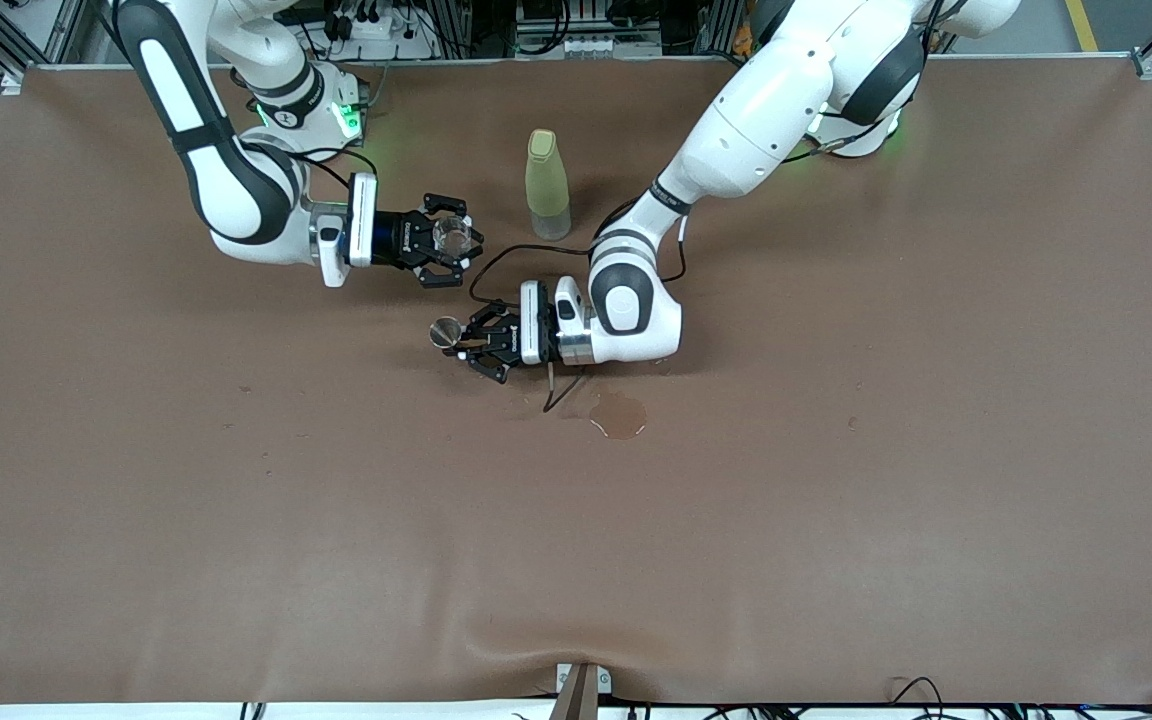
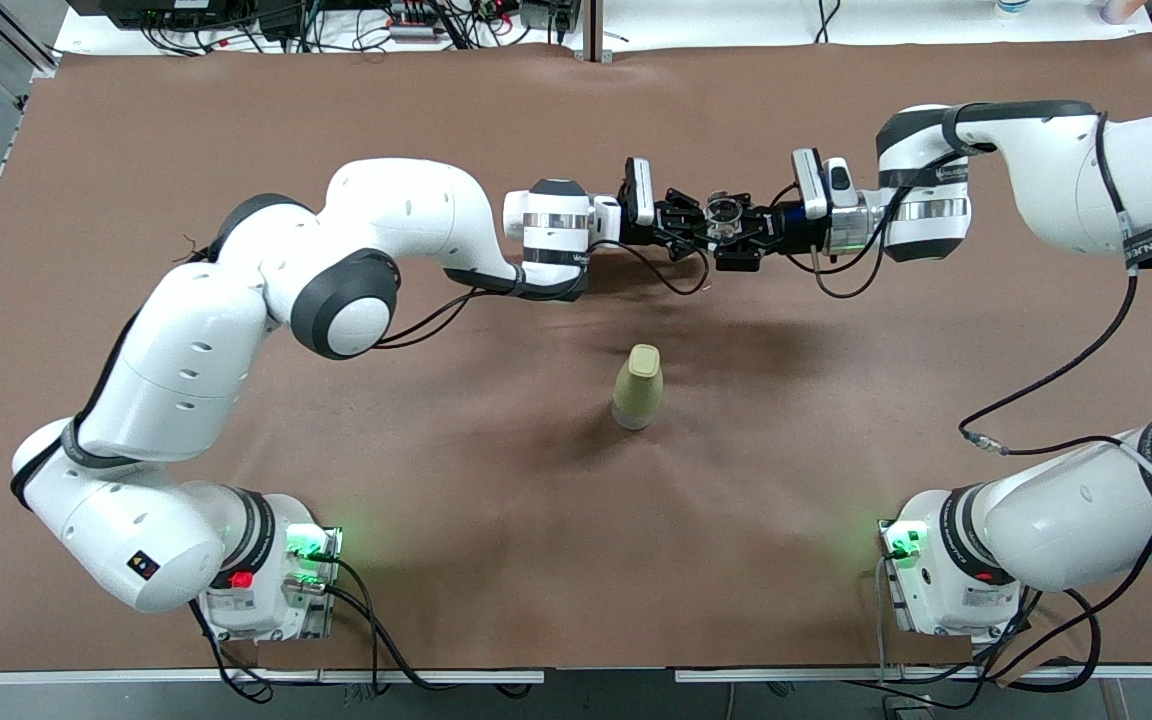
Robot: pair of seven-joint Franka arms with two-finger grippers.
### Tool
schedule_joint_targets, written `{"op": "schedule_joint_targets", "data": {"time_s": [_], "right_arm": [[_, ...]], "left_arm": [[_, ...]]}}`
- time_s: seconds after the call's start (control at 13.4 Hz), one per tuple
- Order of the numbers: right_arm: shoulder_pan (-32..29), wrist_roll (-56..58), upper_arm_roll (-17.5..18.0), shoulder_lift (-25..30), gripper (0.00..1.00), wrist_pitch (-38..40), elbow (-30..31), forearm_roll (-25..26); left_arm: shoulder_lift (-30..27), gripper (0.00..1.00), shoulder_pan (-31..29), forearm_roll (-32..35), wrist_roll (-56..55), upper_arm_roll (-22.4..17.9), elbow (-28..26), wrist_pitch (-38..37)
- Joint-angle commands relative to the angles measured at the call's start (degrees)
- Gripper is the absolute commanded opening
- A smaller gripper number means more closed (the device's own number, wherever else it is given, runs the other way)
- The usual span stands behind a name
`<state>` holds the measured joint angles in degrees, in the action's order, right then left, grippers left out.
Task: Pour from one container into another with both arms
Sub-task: 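Raise the jigger with the left gripper while the right gripper holds the beaker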
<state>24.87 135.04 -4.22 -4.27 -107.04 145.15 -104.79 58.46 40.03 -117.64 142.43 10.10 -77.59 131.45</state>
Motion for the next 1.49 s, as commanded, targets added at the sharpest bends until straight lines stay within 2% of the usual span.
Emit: {"op": "schedule_joint_targets", "data": {"time_s": [0.0, 0.37, 1.42], "right_arm": [[1.1, -4.9, -0.3, 1.9, 0.0, -0.3, 1.7, -1.9], [1.7, -16.4, -0.2, 2.0, 0.0, -0.2, 1.7, -1.9], [0.8, -33.1, 0.3, 2.4, 0.0, -0.5, 1.3, -2.1]], "left_arm": [[0.5, 0.0, 0.9, -2.2, -0.2, -0.5, 1.4, 0.8], [0.4, 0.0, 1.0, -2.9, -0.3, -0.5, 1.3, 0.8], [-0.4, 0.0, 0.2, -2.2, 0.2, -0.6, -1.6, 0.3]]}}
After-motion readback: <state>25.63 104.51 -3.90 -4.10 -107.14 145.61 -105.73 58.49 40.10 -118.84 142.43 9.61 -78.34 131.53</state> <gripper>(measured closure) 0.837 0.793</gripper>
